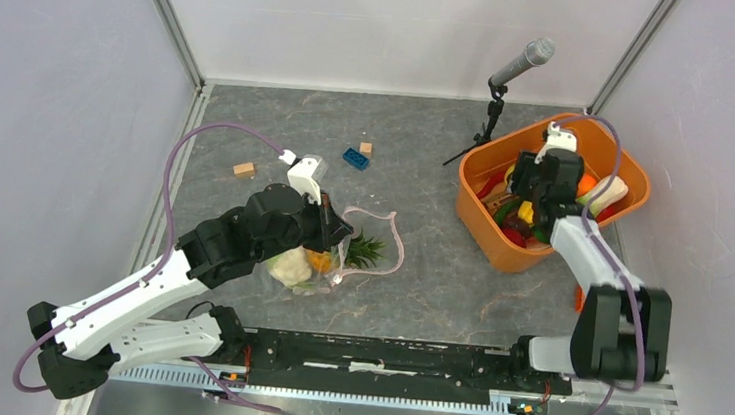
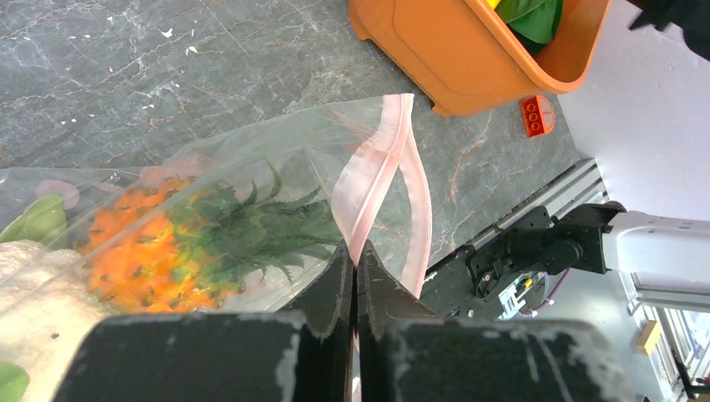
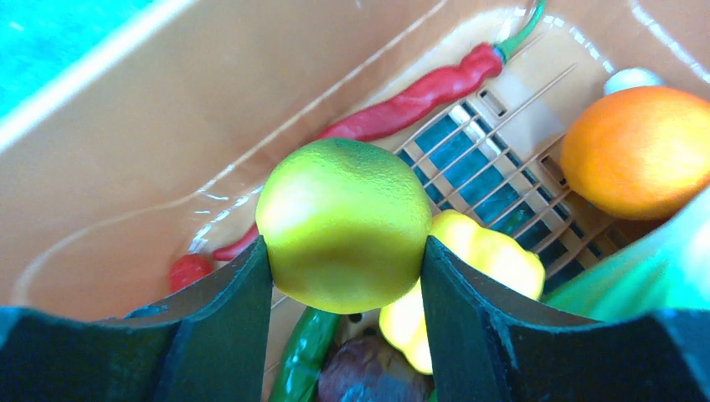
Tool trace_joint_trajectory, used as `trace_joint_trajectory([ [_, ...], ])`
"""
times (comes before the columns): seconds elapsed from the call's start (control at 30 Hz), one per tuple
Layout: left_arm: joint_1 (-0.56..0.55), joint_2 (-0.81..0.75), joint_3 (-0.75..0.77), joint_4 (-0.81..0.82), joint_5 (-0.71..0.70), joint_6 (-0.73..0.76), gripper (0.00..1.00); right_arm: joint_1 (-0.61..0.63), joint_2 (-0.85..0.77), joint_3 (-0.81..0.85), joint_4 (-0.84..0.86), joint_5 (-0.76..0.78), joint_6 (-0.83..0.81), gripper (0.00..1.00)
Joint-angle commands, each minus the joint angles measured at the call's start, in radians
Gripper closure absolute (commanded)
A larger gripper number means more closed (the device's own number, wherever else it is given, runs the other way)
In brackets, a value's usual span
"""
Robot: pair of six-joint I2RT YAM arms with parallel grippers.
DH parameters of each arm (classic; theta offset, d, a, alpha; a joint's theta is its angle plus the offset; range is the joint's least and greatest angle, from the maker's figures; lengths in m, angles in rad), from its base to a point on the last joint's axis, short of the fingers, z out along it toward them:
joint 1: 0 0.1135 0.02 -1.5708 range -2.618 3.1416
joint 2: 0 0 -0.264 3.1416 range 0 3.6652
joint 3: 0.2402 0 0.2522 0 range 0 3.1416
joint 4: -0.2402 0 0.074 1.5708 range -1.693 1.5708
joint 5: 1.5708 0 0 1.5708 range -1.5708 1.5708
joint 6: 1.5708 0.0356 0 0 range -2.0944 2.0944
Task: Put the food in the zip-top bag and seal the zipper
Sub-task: Pick up the fake fruit from the bin.
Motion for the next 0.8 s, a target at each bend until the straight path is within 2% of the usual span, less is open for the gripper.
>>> trace_joint_trajectory([
  [0.0, 0.002, -0.012, 0.013, 0.012, -0.006, 0.035, 0.98, -0.002, -0.199, -0.083, 0.096, -0.049, 0.054, 0.54],
  [0.1, 0.002, -0.013, 0.013, 0.012, -0.002, 0.034, 0.98, -0.002, -0.312, -0.135, 0.091, -0.091, 0.096, 0.55],
  [0.2, 0.002, -0.013, 0.011, 0.012, -0.003, 0.035, 0.98, -0.002, -0.432, -0.193, 0.097, -0.202, 0.155, 0.55],
  [0.43, 0.002, -0.018, 0.007, 0.023, -0.006, 0.034, 0.98, -0.002, -0.618, -0.314, 0.223, -0.563, 0.277, 0.55],
  [0.53, 0.001, -0.016, 0.004, 0.03, -0.012, 0.034, 0.98, 0.0, -0.665, -0.373, 0.354, -0.733, 0.373, 0.55],
  [0.63, 0.002, -0.013, 0.001, 0.037, -0.012, 0.031, 0.98, 0.072, -0.702, -0.419, 0.455, -0.813, 0.419, 0.55],
  [0.77, 0.002, -0.006, 0.005, 0.046, -0.007, 0.029, 0.98, 0.265, -0.715, -0.397, 0.392, -0.782, 0.333, 0.54],
])
